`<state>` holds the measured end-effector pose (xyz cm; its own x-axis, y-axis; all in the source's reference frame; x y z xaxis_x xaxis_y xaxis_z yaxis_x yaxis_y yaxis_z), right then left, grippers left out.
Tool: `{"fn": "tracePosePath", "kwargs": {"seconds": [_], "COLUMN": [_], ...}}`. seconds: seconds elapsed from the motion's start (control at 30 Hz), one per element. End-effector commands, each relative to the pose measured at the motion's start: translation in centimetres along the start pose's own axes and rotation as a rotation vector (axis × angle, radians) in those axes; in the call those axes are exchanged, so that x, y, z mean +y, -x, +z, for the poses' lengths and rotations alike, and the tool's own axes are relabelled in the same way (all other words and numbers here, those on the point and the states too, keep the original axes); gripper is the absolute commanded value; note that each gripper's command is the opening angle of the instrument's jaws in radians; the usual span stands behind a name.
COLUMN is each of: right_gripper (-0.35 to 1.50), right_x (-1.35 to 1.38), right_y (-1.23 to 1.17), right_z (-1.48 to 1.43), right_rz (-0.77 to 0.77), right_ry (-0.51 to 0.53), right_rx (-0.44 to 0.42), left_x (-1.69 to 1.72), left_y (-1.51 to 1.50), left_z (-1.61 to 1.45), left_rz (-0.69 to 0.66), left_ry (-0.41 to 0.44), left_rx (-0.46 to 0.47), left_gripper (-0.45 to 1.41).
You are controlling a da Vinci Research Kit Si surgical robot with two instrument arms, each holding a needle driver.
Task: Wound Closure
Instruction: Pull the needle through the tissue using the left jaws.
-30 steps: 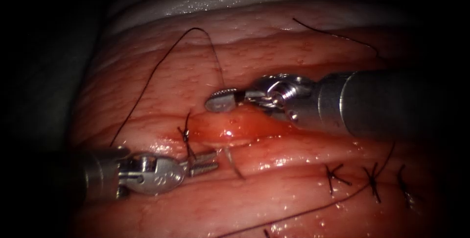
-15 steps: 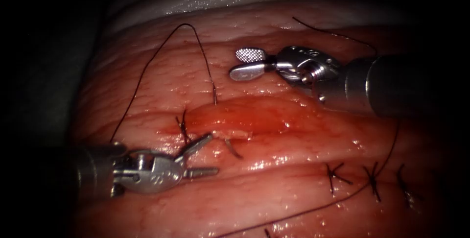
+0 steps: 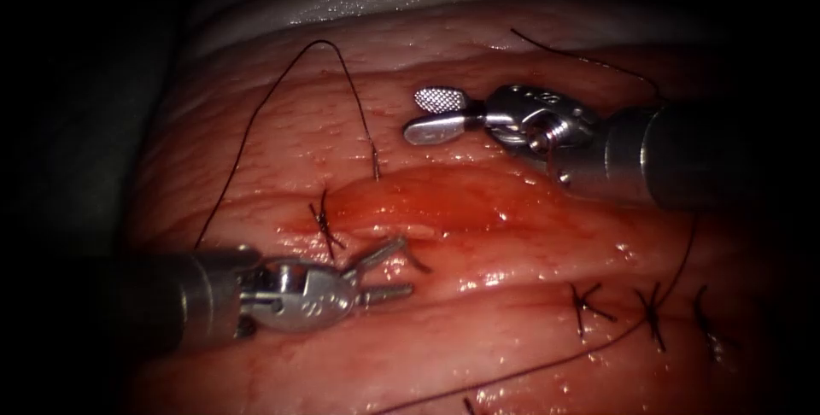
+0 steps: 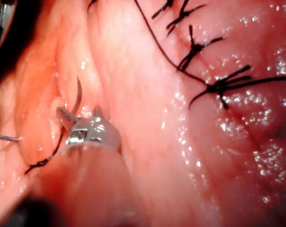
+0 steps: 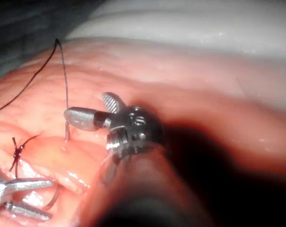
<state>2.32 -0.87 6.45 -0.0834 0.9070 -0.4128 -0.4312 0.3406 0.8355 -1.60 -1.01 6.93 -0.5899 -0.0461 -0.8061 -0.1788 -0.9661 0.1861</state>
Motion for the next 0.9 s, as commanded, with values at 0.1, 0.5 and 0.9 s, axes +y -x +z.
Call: {"fn": "tracePosePath", "kwargs": {"seconds": [0.1,0.5,0.9], "right_gripper": [0.91,0.73,0.73], "right_x": [0.01,0.05,0.07], "right_y": [0.06,0.1,0.1], "right_z": [0.09,0.08,0.07], "right_rz": [-0.003,-0.008,-0.009], "right_ry": [-0.002,0.002,0.005], "right_rx": [0.001,0.003,0.004], "left_x": [0.01,0.09,0.07], "left_y": [0.02,0.01,-0.06], "left_z": [0.17,0.38,0.11], "left_rz": [-0.002,-0.073,-0.339], "left_ry": [0.001,-0.004,0.164], "left_rx": [0.001,0.004,0.138], "left_gripper": [0.22,-0.45,-0.45]}}
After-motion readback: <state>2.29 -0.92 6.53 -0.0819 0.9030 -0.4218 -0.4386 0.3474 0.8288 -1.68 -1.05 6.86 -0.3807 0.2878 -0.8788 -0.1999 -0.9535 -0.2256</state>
